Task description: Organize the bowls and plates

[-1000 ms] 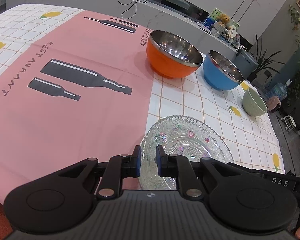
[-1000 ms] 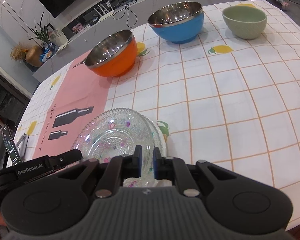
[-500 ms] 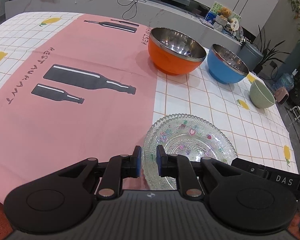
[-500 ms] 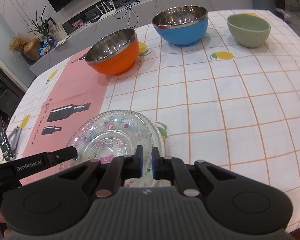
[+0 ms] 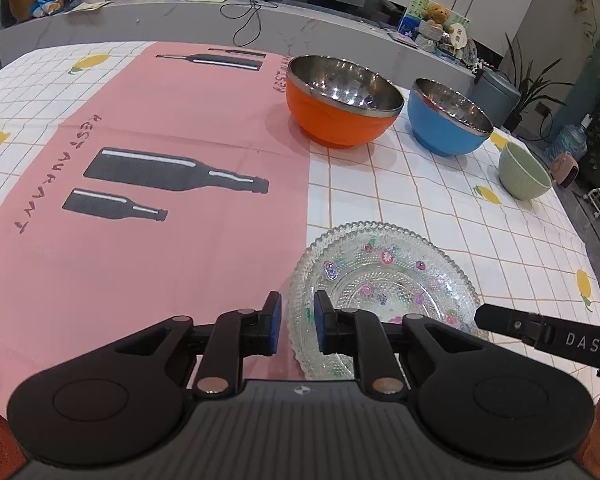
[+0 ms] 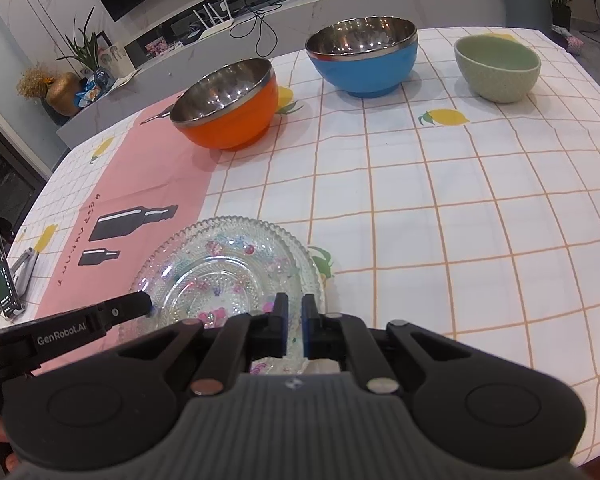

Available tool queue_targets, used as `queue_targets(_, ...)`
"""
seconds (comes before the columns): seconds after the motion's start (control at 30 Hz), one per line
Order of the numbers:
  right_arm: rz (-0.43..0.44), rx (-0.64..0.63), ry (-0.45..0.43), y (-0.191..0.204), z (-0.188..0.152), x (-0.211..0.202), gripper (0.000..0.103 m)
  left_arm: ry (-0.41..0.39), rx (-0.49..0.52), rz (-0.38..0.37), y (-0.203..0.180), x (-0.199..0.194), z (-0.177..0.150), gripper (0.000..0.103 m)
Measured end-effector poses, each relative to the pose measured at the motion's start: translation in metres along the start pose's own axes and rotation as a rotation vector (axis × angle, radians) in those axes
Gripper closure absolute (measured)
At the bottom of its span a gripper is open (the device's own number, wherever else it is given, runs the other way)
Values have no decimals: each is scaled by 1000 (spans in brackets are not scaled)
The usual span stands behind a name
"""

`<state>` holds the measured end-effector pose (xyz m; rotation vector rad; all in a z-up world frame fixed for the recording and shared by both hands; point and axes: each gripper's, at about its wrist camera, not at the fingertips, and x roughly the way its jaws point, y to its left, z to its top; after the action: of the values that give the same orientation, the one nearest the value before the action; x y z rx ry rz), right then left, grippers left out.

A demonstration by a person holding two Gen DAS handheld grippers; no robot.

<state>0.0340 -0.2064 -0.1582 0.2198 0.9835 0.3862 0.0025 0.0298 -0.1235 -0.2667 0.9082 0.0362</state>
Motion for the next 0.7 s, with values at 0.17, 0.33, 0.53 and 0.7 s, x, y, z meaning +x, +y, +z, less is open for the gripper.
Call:
queue_targets(0.17,-20,-39,-47,4,4,-10,93,2,-39,-11,8,-4,4,84)
queue_targets(0.33,-6,43,-3,-11,4,-4,81,12,-85,-38,17,-8,5,95)
queue_targets(0.53,55,138,45,-23,-3,5,81,18,-65,-35,11,-5,6,101)
queue_targets(0.7,71,140,45,-21,-3,6,83,32,-42,-38,5,-2,4,101)
